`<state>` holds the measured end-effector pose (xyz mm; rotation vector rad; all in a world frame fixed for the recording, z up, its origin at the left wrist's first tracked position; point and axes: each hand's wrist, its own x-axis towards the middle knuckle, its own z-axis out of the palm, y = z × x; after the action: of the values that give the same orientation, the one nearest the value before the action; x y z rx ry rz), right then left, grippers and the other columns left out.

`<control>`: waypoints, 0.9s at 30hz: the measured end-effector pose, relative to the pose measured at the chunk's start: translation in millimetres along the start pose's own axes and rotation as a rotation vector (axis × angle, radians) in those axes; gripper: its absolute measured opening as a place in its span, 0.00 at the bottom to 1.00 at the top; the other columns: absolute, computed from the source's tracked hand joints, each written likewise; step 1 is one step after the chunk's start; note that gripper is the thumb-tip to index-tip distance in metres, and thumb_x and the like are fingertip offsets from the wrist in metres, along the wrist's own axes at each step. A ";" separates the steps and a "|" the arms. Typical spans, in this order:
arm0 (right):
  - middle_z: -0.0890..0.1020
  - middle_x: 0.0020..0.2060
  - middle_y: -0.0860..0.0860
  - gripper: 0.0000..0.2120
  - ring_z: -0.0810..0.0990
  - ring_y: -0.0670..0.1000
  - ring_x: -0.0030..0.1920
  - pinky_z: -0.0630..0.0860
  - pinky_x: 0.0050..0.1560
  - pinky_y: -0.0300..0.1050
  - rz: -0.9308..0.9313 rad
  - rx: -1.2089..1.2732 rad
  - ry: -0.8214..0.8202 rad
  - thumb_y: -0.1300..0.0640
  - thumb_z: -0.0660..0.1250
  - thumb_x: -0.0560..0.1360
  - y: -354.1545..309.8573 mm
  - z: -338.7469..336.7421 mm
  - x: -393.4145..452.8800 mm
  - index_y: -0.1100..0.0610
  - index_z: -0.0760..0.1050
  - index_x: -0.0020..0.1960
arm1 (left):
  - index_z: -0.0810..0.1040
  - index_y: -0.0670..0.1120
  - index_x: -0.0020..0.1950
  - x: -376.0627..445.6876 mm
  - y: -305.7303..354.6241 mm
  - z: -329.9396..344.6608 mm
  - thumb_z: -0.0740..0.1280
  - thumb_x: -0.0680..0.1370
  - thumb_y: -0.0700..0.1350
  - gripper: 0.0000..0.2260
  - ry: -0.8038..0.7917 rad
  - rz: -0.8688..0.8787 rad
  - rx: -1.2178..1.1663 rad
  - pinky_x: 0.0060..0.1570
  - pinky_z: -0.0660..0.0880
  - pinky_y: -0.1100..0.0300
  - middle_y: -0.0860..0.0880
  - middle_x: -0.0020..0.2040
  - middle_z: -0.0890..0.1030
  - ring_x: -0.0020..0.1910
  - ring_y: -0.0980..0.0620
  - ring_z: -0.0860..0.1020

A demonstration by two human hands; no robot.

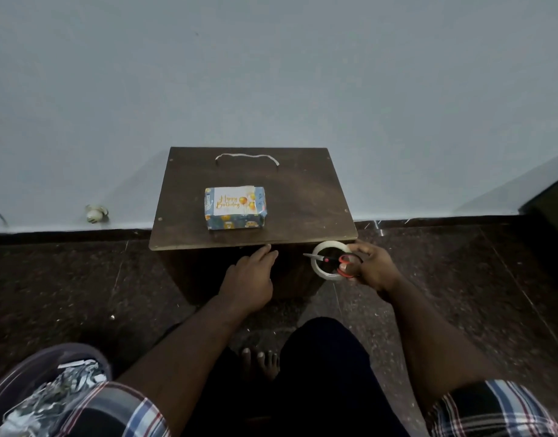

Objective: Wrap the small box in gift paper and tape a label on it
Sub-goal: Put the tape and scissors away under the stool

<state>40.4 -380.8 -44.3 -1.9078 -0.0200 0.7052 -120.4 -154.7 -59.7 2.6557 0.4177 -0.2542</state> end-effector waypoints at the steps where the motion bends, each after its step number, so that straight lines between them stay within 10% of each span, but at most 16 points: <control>1: 0.85 0.47 0.56 0.18 0.84 0.50 0.37 0.79 0.31 0.42 0.023 0.001 -0.006 0.74 0.73 0.70 -0.6 -5.2 -1.0 0.57 0.79 0.55 | 0.58 0.53 0.81 0.8 -2.1 2.4 0.62 0.80 0.43 0.29 0.009 0.007 0.002 0.62 0.73 0.44 0.54 0.82 0.55 0.71 0.42 0.69; 11: 0.86 0.47 0.53 0.19 0.85 0.51 0.45 0.82 0.44 0.48 0.264 -0.029 -0.363 0.71 0.71 0.73 23.1 -70.0 -37.9 0.56 0.80 0.60 | 0.75 0.55 0.69 -0.4 7.2 11.5 0.58 0.81 0.47 0.18 0.153 -0.081 0.111 0.62 0.68 0.49 0.54 0.63 0.79 0.64 0.46 0.69; 16: 0.86 0.42 0.51 0.16 0.86 0.48 0.41 0.82 0.42 0.47 0.269 0.230 -0.204 0.67 0.69 0.76 39.3 -54.8 -30.4 0.56 0.78 0.62 | 0.80 0.52 0.57 -2.0 -2.2 0.5 0.57 0.82 0.49 0.13 0.126 -0.140 -0.081 0.67 0.65 0.50 0.52 0.49 0.84 0.56 0.49 0.79; 27: 0.86 0.44 0.56 0.12 0.85 0.50 0.42 0.82 0.37 0.47 0.447 0.312 0.039 0.68 0.71 0.75 72.2 27.5 5.9 0.65 0.77 0.59 | 0.71 0.48 0.72 6.3 -6.7 -12.0 0.58 0.83 0.51 0.18 0.059 -0.163 0.053 0.45 0.72 0.54 0.45 0.53 0.83 0.54 0.43 0.81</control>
<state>10.7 -388.1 -115.5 -1.6346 0.5262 0.9086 -115.4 -142.0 -53.2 2.6890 0.6571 -0.2410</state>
